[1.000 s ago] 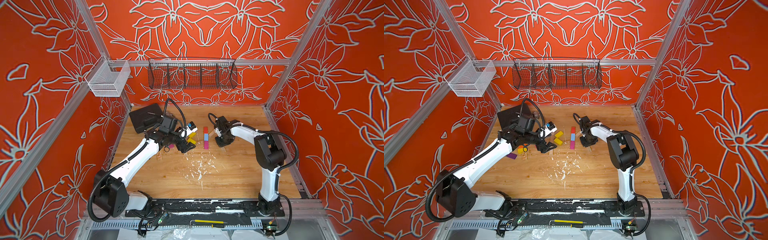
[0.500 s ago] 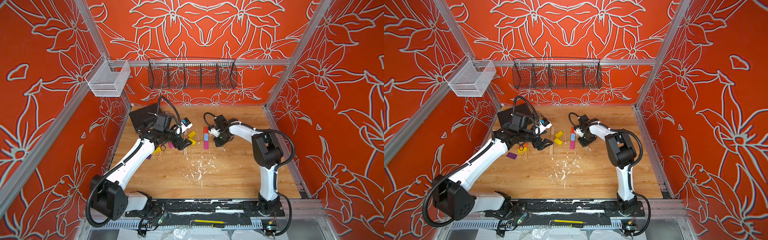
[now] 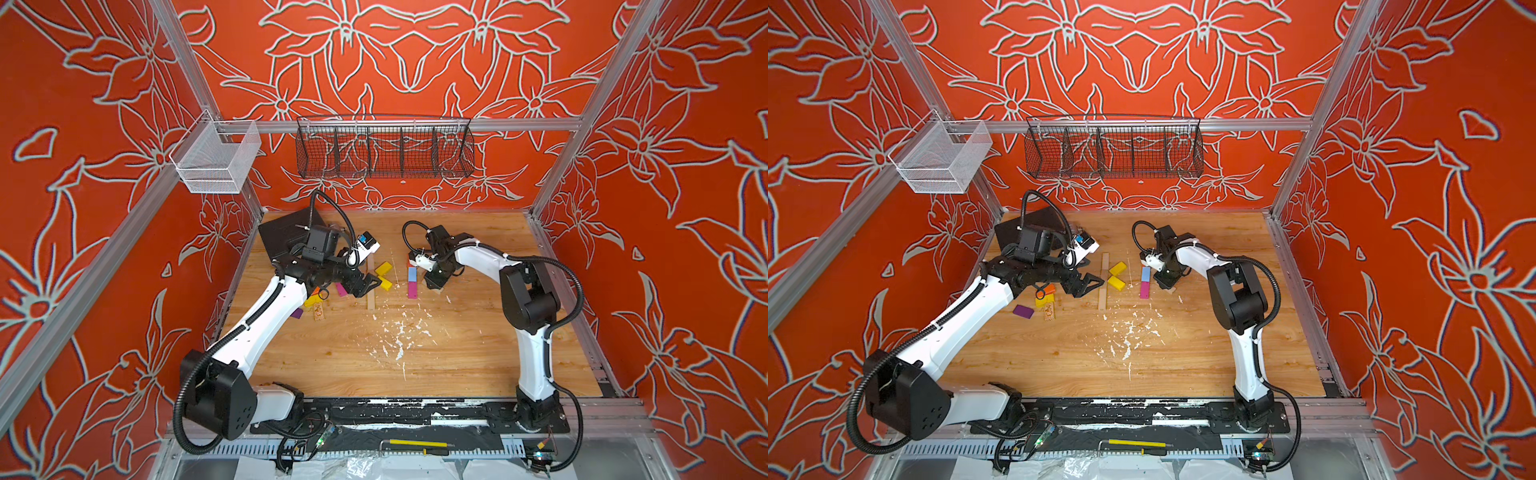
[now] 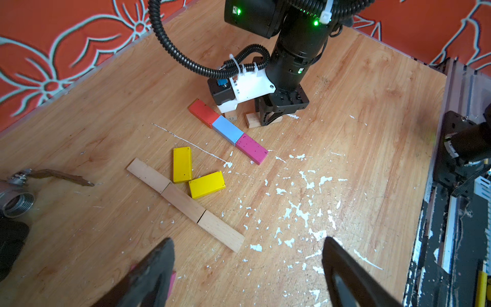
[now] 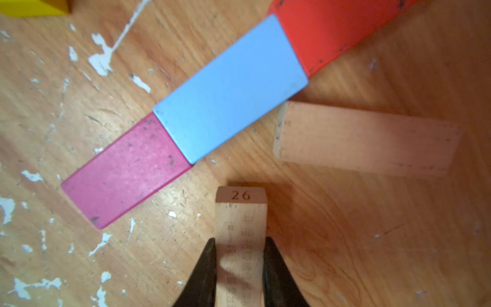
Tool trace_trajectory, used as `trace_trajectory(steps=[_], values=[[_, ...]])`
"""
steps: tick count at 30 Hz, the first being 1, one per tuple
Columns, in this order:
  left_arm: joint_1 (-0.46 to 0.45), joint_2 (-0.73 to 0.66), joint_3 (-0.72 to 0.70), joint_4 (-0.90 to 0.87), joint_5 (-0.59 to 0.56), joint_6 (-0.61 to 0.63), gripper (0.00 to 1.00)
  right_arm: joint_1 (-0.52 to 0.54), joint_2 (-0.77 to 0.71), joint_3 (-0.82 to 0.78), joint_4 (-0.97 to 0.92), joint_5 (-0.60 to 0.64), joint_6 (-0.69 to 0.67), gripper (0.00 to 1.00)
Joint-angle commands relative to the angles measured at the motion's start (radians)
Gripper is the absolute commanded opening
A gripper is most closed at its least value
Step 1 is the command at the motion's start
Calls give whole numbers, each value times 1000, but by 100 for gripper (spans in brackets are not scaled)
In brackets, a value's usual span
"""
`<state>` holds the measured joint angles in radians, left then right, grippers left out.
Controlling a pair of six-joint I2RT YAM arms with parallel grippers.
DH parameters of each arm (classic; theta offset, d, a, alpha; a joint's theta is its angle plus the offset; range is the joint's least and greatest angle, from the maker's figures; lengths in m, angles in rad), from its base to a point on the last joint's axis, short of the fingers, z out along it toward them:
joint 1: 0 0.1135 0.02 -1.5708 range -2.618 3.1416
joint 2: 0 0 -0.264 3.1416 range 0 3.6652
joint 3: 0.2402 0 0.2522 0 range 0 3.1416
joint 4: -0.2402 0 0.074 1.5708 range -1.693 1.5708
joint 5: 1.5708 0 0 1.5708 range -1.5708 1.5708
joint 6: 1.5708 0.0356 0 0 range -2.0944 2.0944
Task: Assemble the letter k with building blocks
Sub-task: Assemble the building block at the center of the board.
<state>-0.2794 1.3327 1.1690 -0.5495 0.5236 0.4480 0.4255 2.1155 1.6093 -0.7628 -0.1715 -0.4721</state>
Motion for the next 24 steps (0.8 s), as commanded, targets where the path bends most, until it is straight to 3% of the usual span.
trace_trajectory(steps=[1, 24], values=[[12, 13, 9, 11, 32, -4, 85, 1, 38, 45, -17, -32, -54, 25], [45, 39, 18, 20, 33, -46, 85, 1, 41, 63, -6, -76, -58, 34]])
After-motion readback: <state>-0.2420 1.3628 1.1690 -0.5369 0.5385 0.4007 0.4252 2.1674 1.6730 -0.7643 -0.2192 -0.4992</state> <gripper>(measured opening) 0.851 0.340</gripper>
